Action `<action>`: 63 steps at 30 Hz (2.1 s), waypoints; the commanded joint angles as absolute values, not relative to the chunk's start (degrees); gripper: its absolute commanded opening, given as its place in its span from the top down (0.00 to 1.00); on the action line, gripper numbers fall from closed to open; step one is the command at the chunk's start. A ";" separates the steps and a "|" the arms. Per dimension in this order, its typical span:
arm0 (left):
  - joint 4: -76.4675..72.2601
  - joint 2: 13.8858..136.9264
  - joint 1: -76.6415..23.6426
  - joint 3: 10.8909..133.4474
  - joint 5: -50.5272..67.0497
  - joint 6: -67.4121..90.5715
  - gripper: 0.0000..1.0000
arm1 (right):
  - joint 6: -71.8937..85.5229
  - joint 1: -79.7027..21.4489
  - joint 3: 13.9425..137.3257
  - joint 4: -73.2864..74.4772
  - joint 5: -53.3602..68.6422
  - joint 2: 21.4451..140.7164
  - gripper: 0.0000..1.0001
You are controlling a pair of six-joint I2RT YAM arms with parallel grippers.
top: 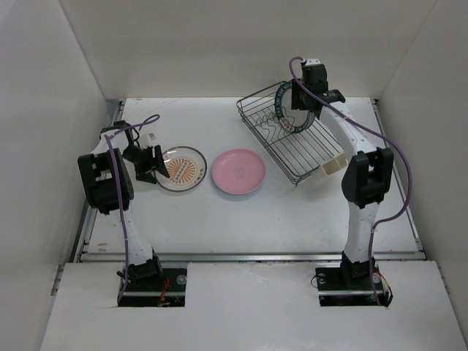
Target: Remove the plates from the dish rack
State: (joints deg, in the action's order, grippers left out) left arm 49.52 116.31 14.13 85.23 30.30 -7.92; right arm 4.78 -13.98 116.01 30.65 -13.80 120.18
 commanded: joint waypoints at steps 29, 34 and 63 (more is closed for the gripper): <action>36.99 86.04 11.25 92.62 -7.82 -6.25 0.00 | -0.26 -13.62 120.41 26.72 -19.59 123.93 1.00; 40.34 86.04 11.25 93.70 -1.42 -7.12 0.00 | -1.58 -13.62 119.18 24.18 -22.75 117.43 1.00; 47.29 89.29 -6.50 90.10 27.52 -14.85 0.00 | 9.92 -29.52 98.71 9.68 41.73 107.13 1.00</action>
State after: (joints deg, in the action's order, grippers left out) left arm 48.53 88.33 -5.72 91.81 27.59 -13.98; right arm 6.68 -27.24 98.39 19.09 28.58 108.05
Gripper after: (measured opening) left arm 0.997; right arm 0.098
